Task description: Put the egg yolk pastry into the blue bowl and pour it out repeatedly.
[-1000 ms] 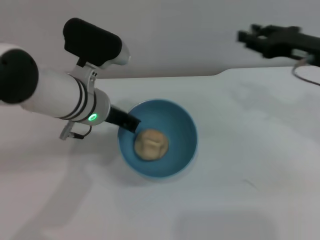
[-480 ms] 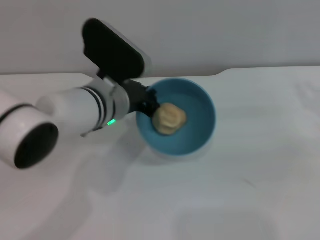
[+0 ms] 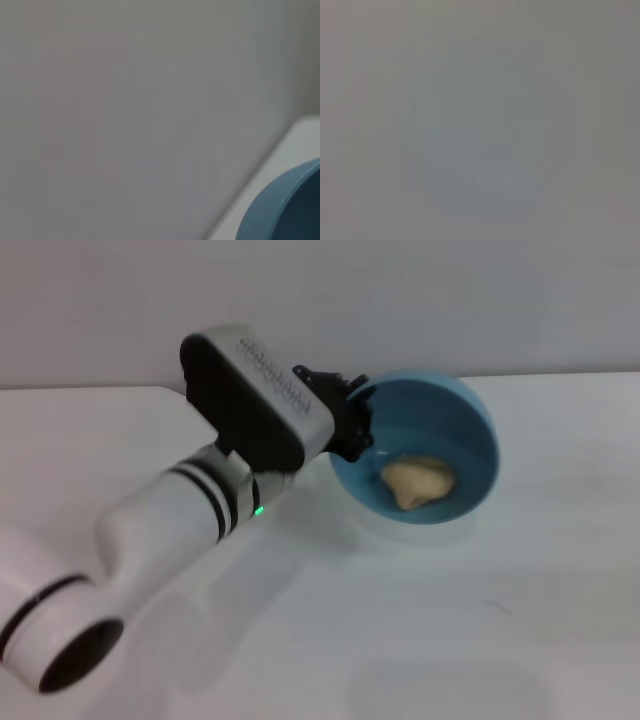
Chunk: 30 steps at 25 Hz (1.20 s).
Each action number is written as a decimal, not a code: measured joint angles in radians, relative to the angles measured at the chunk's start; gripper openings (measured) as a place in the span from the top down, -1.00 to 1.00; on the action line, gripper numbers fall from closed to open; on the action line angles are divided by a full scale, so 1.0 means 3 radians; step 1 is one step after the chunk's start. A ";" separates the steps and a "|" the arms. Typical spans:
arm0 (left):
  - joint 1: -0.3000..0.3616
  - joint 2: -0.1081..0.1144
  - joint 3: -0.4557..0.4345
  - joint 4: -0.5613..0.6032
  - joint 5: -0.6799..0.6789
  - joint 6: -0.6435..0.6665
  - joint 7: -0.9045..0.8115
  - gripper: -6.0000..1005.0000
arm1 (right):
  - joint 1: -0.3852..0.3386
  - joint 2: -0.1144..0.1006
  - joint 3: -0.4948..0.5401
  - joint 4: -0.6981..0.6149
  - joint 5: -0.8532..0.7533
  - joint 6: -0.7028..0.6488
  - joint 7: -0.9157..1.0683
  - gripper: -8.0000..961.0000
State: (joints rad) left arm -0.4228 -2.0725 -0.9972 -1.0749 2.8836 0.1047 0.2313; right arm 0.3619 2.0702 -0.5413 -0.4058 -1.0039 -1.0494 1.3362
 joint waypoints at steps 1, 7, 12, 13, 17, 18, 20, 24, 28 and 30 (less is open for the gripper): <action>0.0010 0.0000 0.0039 0.0060 0.0001 0.0172 0.0027 0.98 | 0.0002 0.0000 0.0020 0.0022 0.0001 0.0000 0.0000 0.19; -0.0036 -0.0016 0.0470 0.0605 -0.0024 0.1377 0.0612 0.98 | 0.0013 0.0008 0.0061 0.0055 0.0004 -0.0002 -0.0006 0.19; -0.0124 -0.0021 0.0855 0.0905 -0.0452 0.2000 0.1055 0.98 | 0.0030 0.0010 0.0066 0.0095 0.0009 -0.0004 -0.0008 0.19; -0.0132 -0.0020 0.0912 0.0938 -0.0561 0.2098 0.1124 0.98 | 0.0037 0.0010 0.0066 0.0115 0.0010 -0.0004 -0.0008 0.19; -0.0167 -0.0020 0.1257 0.0982 -0.1353 0.2537 0.1679 0.98 | 0.0056 0.0012 0.0068 0.0152 0.0013 -0.0006 -0.0010 0.19; -0.0167 -0.0020 0.1257 0.0982 -0.1353 0.2537 0.1679 0.98 | 0.0056 0.0012 0.0068 0.0152 0.0013 -0.0006 -0.0010 0.19; -0.0198 -0.0020 0.1371 0.0998 -0.1636 0.2706 0.1861 0.98 | 0.0058 0.0014 0.0071 0.0192 0.0013 -0.0041 -0.0011 0.19; -0.0213 -0.0020 0.1417 0.1018 -0.1717 0.2762 0.1890 0.98 | 0.0057 0.0014 0.0091 0.0220 0.0013 -0.0090 -0.0011 0.19; -0.0214 -0.0020 0.1429 0.1023 -0.1723 0.2769 0.1868 0.97 | 0.0056 0.0011 0.0081 0.0227 0.0011 -0.0102 -0.0011 0.19; -0.0207 -0.0020 0.1402 0.1024 -0.1767 0.2772 0.1851 0.97 | 0.0056 0.0009 0.0073 0.0227 0.0004 -0.0102 -0.0011 0.19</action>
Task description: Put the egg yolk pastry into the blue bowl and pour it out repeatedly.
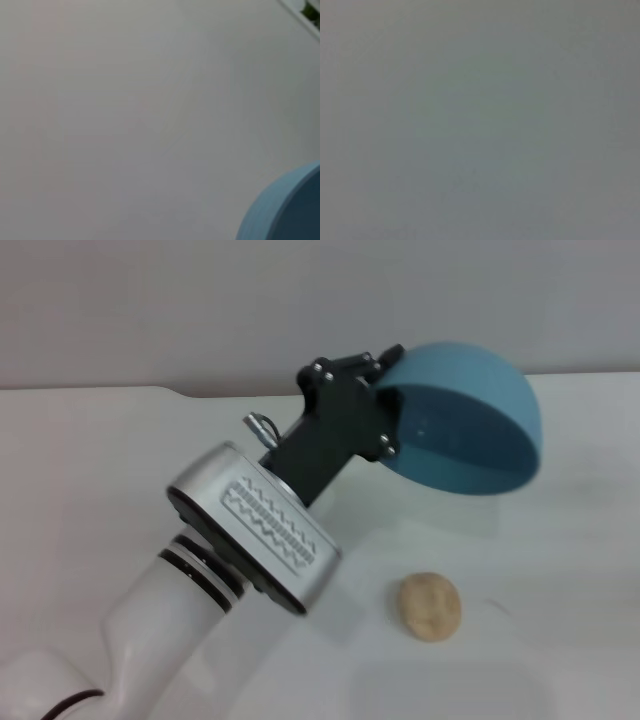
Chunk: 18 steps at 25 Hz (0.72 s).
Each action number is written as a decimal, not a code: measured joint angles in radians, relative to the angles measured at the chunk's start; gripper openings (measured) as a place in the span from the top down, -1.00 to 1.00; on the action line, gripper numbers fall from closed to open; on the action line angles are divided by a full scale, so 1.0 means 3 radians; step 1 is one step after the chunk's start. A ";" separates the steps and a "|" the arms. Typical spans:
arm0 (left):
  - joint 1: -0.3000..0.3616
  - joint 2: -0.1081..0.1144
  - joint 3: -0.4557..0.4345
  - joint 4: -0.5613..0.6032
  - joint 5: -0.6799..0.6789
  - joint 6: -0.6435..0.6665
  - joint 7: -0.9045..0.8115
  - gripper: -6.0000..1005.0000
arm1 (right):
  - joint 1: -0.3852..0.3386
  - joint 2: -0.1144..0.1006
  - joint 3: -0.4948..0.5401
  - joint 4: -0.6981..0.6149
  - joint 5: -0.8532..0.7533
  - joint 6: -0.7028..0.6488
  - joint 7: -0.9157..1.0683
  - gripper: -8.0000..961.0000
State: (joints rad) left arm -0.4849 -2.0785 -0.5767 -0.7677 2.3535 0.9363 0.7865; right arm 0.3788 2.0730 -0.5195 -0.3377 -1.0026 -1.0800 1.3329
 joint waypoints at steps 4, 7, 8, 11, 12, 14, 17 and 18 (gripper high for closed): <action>0.0017 0.0006 -0.0197 -0.0084 -0.0526 -0.0120 -0.0007 0.97 | 0.0007 -0.0014 -0.0137 -0.0010 -0.0067 0.0000 0.0000 0.19; 0.0041 0.0022 -0.0396 -0.0217 -0.0763 -0.0355 0.0001 0.97 | 0.0013 -0.0021 -0.0284 -0.0049 -0.0094 0.0000 -0.0001 0.19; 0.0062 0.0032 -0.0552 -0.0309 -0.0862 -0.0546 0.0005 0.97 | 0.0019 -0.0023 -0.0345 -0.0072 -0.0123 0.0000 -0.0008 0.19; 0.0103 0.0046 -0.1062 -0.0469 -0.0929 -0.1257 0.0013 0.97 | 0.0081 -0.0031 -0.0497 -0.0169 -0.0370 -0.0001 -0.0034 0.19; 0.0106 0.0044 -0.1272 -0.0507 -0.0932 -0.1528 0.0013 0.97 | 0.0105 -0.0035 -0.0532 -0.0189 -0.0461 -0.0002 -0.0033 0.19; 0.0108 0.0042 -0.1665 -0.0567 -0.0938 -0.2094 0.0002 0.97 | 0.0173 -0.0053 -0.0606 -0.0219 -0.0685 -0.0003 -0.0022 0.19; 0.0062 0.0042 -0.2291 -0.0588 -0.0944 -0.2917 -0.0014 0.97 | 0.0293 -0.0080 -0.0745 -0.0235 -0.0998 -0.0005 -0.0010 0.19; 0.0033 0.0043 -0.2482 -0.0566 -0.0944 -0.3145 -0.0017 0.96 | 0.0337 -0.0090 -0.0806 -0.0237 -0.1109 -0.0006 -0.0003 0.19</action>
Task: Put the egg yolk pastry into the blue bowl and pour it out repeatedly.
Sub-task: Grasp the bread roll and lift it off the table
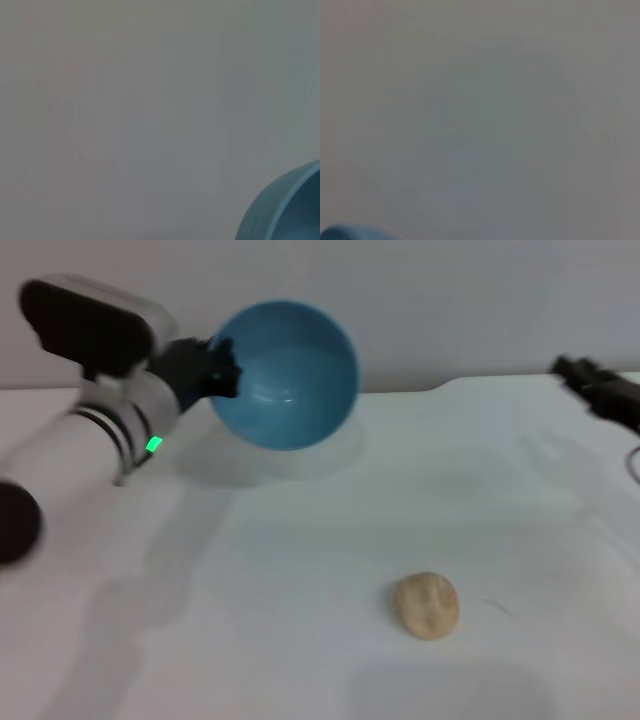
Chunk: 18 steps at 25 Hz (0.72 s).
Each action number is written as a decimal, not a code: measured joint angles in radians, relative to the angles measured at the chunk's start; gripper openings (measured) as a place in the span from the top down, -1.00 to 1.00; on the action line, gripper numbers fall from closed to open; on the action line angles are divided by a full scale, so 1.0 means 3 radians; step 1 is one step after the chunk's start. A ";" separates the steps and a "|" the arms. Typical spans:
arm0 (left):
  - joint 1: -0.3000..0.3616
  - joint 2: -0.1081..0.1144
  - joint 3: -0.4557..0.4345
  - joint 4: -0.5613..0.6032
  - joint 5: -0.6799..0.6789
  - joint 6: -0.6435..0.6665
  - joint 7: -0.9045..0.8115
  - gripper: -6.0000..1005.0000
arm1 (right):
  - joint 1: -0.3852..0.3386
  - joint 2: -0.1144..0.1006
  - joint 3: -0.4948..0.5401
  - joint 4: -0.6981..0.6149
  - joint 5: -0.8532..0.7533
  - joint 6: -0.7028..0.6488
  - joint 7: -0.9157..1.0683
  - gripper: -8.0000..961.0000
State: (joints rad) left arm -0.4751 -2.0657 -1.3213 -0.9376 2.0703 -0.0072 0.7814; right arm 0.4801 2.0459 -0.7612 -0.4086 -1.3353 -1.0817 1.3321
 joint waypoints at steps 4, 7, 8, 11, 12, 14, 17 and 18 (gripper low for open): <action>-0.0169 0.0018 -0.0783 0.0226 0.0014 -0.1002 -0.0031 0.96 | 0.0168 -0.0038 -0.0200 -0.0059 -0.0472 0.0005 0.0308 0.19; -0.0322 0.0050 -0.1328 0.0451 0.0090 -0.1673 -0.0051 0.96 | 0.0283 -0.0053 -0.0351 -0.0283 -0.0956 -0.0035 0.0811 0.19; -0.0370 0.0058 -0.1563 0.0518 0.0178 -0.1943 -0.0072 0.97 | 0.0310 -0.0054 -0.0410 -0.0375 -0.1144 -0.0051 0.0977 0.19; -0.0420 0.0063 -0.1976 0.0544 0.0572 -0.2426 -0.0306 0.97 | 0.0410 -0.0044 -0.0624 -0.0725 -0.1846 -0.0132 0.1619 0.19; -0.0437 0.0071 -0.2046 0.0531 0.0778 -0.2591 -0.0480 0.97 | 0.0452 -0.0036 -0.0675 -0.0839 -0.2072 -0.0170 0.1832 0.19; -0.0481 0.0107 -0.2116 0.0520 0.1184 -0.2877 -0.0859 0.97 | 0.0546 -0.0021 -0.0730 -0.1013 -0.2524 -0.0287 0.2193 0.19; -0.0514 0.0132 -0.2138 0.0488 0.1674 -0.3206 -0.1274 0.97 | 0.0690 -0.0018 -0.0747 -0.1133 -0.2974 -0.0533 0.2463 0.19; -0.0504 0.0124 -0.2141 0.0459 0.1752 -0.3271 -0.1325 0.96 | 0.0744 -0.0017 -0.0750 -0.1163 -0.3102 -0.0616 0.2523 0.19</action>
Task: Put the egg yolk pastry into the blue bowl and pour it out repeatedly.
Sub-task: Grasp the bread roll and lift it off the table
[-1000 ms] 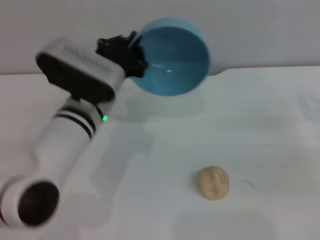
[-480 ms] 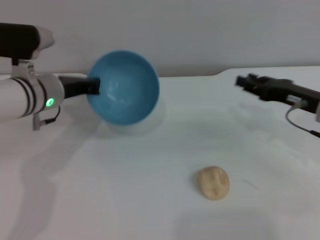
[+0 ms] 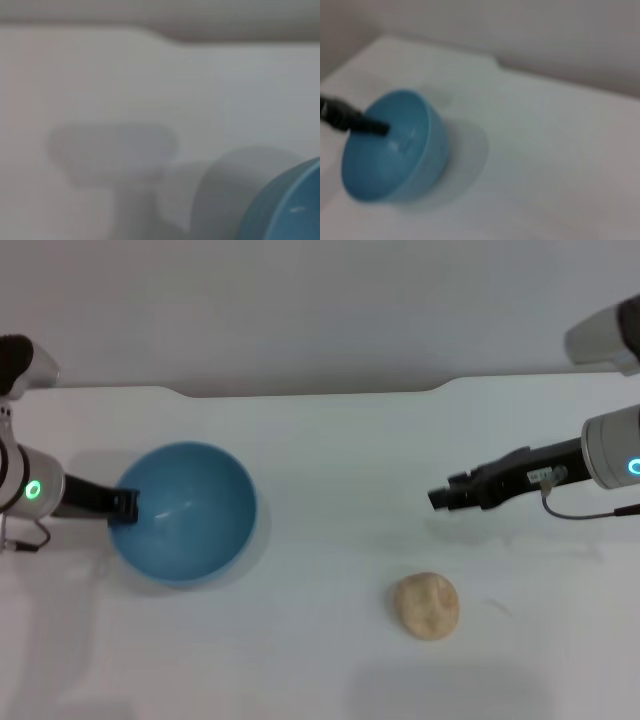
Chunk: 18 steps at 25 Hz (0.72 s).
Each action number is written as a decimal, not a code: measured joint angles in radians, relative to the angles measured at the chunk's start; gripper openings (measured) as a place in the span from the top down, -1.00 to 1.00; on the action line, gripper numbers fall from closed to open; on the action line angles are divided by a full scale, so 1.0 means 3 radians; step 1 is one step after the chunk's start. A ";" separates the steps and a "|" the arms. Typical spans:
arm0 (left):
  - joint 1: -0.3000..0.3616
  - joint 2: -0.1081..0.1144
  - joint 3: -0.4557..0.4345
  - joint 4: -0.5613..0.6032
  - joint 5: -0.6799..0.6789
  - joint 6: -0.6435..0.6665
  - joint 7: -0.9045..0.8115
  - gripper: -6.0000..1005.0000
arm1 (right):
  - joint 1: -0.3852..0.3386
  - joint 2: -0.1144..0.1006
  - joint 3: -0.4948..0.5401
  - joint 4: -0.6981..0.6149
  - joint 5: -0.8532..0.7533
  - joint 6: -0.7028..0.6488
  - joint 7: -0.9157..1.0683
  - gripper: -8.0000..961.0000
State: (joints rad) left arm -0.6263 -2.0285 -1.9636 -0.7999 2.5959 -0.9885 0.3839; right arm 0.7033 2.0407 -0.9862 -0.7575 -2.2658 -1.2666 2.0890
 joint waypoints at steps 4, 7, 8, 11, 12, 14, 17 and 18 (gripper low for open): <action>0.0074 -0.0058 -0.0005 -0.0104 0.0073 -0.0140 -0.0044 0.96 | 0.0182 0.0012 -0.0086 -0.0056 -0.0451 -0.0244 0.0197 0.20; 0.0112 -0.0080 0.0010 -0.0154 0.0072 -0.0197 -0.0047 0.96 | 0.0236 0.0029 -0.0274 -0.0060 -0.0560 -0.0266 0.0274 0.20; 0.0114 -0.0082 0.0011 -0.0159 0.0073 -0.0208 -0.0048 0.96 | 0.0240 0.0032 -0.0338 -0.0060 -0.0568 -0.0261 0.0286 0.20; 0.0117 -0.0086 0.0015 -0.0219 0.0078 -0.0238 -0.0076 0.96 | 0.0243 0.0045 -0.0434 -0.0055 -0.0579 -0.0252 0.0303 0.20; 0.0117 -0.0088 0.0020 -0.0246 0.0079 -0.0242 -0.0091 0.96 | 0.0243 0.0047 -0.0438 -0.0050 -0.0583 -0.0254 0.0308 0.20; 0.0110 -0.0087 0.0026 -0.0304 0.0081 -0.0264 -0.0121 0.96 | 0.0238 0.0047 -0.0441 -0.0044 -0.0587 -0.0265 0.0314 0.20; 0.0074 -0.0082 0.0027 -0.0395 0.0081 -0.0355 -0.0137 0.96 | 0.0219 0.0055 -0.0477 -0.0041 -0.0590 -0.0290 0.0317 0.20; 0.0058 -0.0078 0.0027 -0.0430 0.0081 -0.0407 -0.0138 0.97 | 0.0215 0.0059 -0.0496 -0.0040 -0.0591 -0.0298 0.0317 0.20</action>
State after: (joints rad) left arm -0.6091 -2.0520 -1.9556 -0.9289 2.6202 -1.1106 0.3425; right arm 0.7679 2.0583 -1.1349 -0.7697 -2.4429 -1.3559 2.1842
